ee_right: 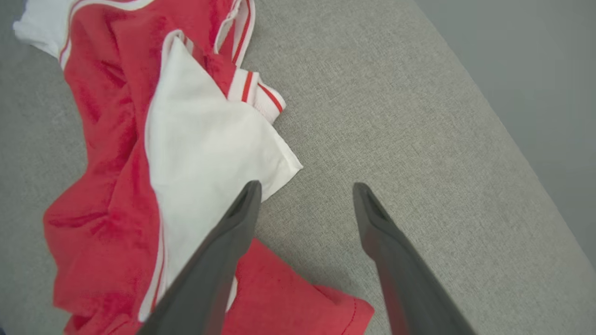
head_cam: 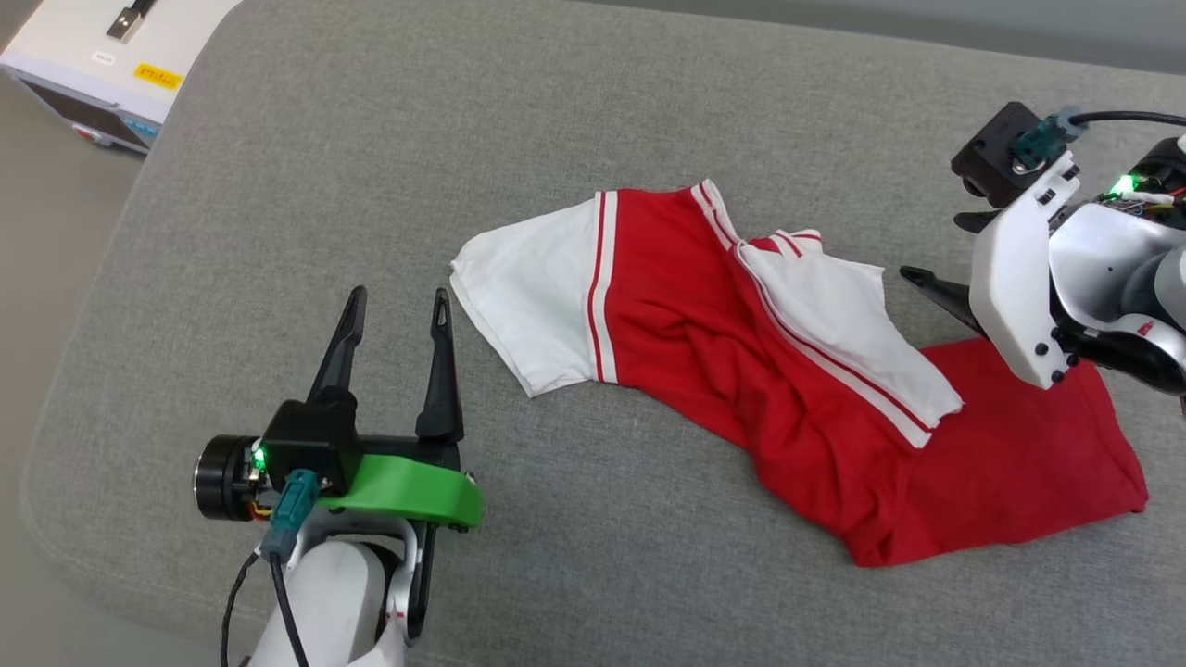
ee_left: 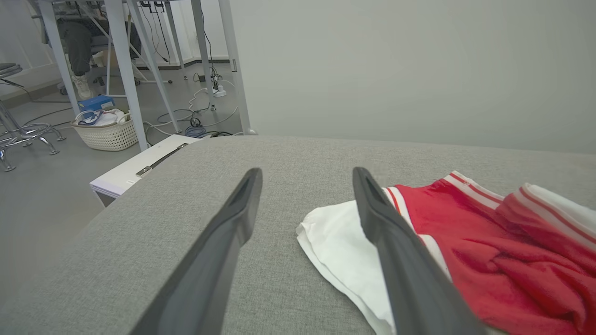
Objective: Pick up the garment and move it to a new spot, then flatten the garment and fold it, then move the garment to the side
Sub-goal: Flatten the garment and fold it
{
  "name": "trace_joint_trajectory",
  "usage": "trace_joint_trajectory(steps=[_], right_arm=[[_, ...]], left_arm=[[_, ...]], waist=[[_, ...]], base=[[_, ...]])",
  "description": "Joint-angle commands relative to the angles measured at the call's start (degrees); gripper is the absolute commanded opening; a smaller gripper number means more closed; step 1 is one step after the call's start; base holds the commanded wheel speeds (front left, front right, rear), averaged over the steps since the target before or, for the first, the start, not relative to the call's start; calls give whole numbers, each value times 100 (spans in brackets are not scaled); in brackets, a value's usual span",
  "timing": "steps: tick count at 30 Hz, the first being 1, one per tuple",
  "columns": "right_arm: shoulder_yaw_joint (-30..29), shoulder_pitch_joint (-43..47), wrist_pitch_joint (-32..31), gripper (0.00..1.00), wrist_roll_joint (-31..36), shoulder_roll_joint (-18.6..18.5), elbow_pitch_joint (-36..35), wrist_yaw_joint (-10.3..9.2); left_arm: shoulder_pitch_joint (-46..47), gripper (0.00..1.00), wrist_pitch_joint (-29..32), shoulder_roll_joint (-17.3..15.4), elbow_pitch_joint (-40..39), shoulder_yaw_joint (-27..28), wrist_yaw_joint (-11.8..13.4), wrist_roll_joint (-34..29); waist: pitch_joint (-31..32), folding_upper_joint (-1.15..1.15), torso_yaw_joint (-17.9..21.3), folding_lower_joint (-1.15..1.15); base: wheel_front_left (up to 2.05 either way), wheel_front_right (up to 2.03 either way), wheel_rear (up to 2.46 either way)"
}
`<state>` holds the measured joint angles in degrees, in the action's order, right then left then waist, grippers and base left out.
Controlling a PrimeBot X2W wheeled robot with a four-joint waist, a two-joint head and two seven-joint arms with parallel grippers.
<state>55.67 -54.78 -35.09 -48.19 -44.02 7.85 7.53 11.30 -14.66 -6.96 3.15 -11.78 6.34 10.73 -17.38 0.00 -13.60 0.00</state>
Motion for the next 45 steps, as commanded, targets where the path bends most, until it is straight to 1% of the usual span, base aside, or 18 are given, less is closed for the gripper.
trace_joint_trajectory(steps=[1,6,11,16,20,21,22,27,31,35,40,45], right_arm=[[122,-194,-171,100,-57,-29,81,-4],[534,-549,-433,100,-232,-3,338,-4],[999,-708,-555,100,-263,-23,629,-4],[1482,-652,-640,100,-378,-90,821,-4],[1639,-619,-655,100,-431,-116,828,-4],[1660,-617,-661,37,-437,-115,820,-4],[1680,-621,-660,0,-449,-106,806,-4],[1704,-732,-369,0,-536,-35,806,-4],[1635,-884,168,0,-470,-6,860,-4],[1512,-932,660,0,-482,-60,893,-4],[1238,-779,1233,0,-583,-301,842,-4],[834,-297,1669,0,-732,-702,743,-4]], left_arm=[[60,100,-33,84,-17,50,-67,-92],[193,100,-33,294,-16,134,-241,-195],[290,100,-34,380,-15,187,-318,-218],[344,100,-34,404,-32,180,-321,-192],[390,100,-34,406,-38,168,-267,-124],[399,100,-34,406,-39,173,-259,-123],[402,100,-34,407,-34,183,-251,-129],[387,100,-34,407,-38,263,-226,-210],[314,100,-34,407,-4,344,-242,-294],[212,100,-34,408,51,435,-302,-393],[30,100,-34,408,123,557,-383,-522],[-204,100,-34,408,159,645,-460,-636]], waist=[[-320,0,-258,0],[-656,0,-499,0],[-917,0,-666,0],[-1053,0,-742,0],[-1058,0,-716,0],[-1043,0,-701,0],[-1021,0,-676,0],[-863,0,-543,0],[-669,0,-407,0],[-418,0,-254,0],[-74,0,-17,0],[224,0,251,0]], base=[[0,0,0],[0,0,0],[0,0,0],[0,0,0],[0,0,0],[0,0,0],[0,0,0],[0,0,0],[0,0,0],[0,0,0],[0,0,0],[0,0,0]])
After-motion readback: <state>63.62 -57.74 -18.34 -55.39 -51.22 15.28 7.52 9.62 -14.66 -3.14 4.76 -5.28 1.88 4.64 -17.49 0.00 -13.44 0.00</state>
